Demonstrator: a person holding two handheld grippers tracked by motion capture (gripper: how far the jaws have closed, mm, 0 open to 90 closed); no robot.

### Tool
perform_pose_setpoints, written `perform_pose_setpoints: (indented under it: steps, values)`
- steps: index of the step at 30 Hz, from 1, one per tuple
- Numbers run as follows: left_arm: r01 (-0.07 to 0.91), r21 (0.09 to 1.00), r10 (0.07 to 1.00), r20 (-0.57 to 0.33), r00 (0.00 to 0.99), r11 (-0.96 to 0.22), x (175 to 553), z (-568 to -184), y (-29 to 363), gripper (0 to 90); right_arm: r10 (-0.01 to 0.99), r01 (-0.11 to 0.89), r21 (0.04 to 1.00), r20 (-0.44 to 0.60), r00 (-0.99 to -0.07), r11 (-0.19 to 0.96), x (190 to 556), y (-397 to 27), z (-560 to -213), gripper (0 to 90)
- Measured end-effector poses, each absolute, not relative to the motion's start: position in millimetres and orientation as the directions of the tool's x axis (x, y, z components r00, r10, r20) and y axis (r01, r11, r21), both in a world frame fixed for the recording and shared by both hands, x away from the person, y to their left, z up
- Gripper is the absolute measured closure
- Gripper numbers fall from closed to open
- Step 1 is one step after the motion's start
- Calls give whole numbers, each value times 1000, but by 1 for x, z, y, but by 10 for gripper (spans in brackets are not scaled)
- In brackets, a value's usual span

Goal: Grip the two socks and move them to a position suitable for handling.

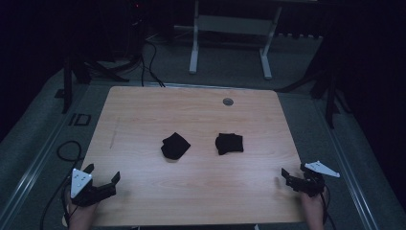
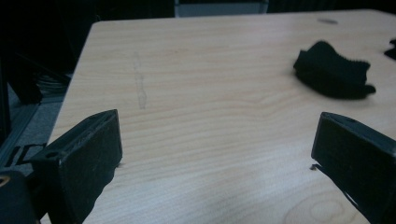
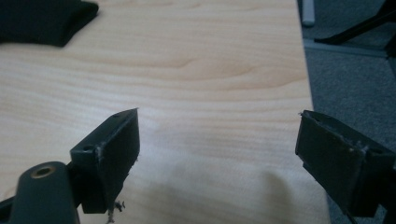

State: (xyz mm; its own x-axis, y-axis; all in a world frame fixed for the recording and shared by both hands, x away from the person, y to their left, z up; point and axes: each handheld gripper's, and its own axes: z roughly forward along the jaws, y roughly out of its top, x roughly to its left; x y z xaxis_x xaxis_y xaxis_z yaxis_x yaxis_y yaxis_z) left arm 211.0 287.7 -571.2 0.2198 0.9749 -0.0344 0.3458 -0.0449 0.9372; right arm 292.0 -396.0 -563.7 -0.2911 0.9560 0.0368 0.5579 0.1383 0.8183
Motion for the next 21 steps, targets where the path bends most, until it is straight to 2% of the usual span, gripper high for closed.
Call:
perform_pose_setpoints:
  steps: [7, 9, 11, 14, 18, 21]
  values:
    - [362, 931, 968, -51, 244, -42, 213, -570, 288, 22, 943, 583, 788, 10, -334, 198, 287, -392, -563, 137]
    - [363, 931, 966, -67, 249, -29, 214, -568, 285, 22, 917, 599, 772, 53, -396, 214, 288, -392, -561, 136]
    - [374, 927, 956, -85, 281, -28, 215, -568, 280, 23, 906, 600, 771, 72, -417, 215, 289, -392, -560, 136]
    - [410, 909, 936, -76, 344, -76, 215, -567, 267, 22, 896, 598, 765, 61, -439, 241, 291, -387, -556, 136]
    - [454, 879, 923, -44, 383, -146, 217, -566, 249, 22, 879, 620, 730, 56, -473, 287, 296, -376, -552, 134]
    - [495, 852, 909, -56, 413, -173, 219, -567, 238, 22, 861, 626, 716, 72, -504, 307, 302, -367, -550, 132]
